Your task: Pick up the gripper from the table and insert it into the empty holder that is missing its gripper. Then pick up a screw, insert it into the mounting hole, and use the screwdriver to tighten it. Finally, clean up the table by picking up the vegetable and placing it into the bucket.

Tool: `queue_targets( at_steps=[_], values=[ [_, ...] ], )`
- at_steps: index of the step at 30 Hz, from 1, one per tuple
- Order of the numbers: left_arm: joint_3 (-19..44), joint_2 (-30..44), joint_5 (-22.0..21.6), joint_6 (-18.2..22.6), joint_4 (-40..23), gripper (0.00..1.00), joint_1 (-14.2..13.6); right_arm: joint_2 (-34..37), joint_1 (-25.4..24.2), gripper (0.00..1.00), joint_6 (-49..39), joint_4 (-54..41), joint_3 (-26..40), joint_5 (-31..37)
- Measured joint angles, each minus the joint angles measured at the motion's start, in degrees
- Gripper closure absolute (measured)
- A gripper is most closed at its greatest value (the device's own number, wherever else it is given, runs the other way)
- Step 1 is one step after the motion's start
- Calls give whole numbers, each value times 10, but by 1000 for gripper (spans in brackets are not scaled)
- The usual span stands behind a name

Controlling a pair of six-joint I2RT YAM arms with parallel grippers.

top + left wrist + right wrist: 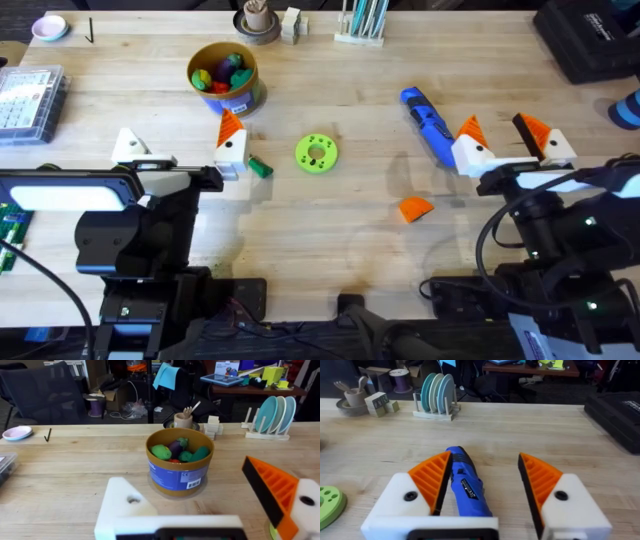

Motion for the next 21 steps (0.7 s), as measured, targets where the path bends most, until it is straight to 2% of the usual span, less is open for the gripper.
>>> queue_targets(
  at_steps=[12,18,21],
  values=[
    [0,0,0,-1,0,8,0,0,0,161,0,-1,0,-2],
    [0,0,0,-15,0,8,0,0,0,159,0,0,1,-15],
    [6,0,-1,-32,-20,8,0,0,0,159,-2,-43,21,-16]
  ],
)
